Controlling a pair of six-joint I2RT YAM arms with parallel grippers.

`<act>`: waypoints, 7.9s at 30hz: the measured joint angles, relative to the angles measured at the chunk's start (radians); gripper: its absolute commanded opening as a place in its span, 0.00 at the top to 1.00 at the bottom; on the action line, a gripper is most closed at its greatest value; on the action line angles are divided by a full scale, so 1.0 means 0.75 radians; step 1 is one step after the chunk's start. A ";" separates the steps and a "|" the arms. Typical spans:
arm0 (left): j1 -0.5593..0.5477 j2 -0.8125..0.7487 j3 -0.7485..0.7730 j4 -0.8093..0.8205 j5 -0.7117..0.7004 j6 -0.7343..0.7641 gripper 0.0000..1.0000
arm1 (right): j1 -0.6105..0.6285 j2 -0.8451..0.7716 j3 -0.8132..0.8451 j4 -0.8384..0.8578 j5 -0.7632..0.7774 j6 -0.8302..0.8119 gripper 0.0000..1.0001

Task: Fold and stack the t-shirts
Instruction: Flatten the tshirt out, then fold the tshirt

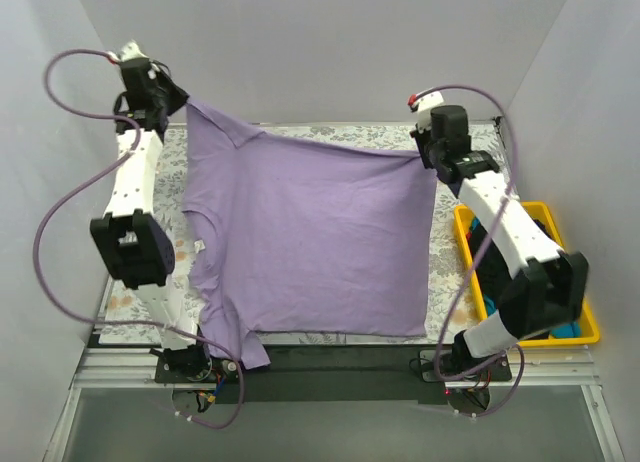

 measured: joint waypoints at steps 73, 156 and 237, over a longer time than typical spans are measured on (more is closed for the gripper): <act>-0.087 -0.178 -0.747 -0.068 0.220 -0.732 1.00 | -0.271 0.649 0.059 0.041 -0.022 0.095 0.99; -0.107 0.283 -0.749 0.126 0.071 -0.278 0.68 | -0.149 0.907 0.157 0.165 -0.663 0.496 0.40; -0.819 -0.044 -0.944 -0.046 -0.887 0.272 0.47 | 0.262 0.221 -0.628 0.403 -0.773 0.566 0.44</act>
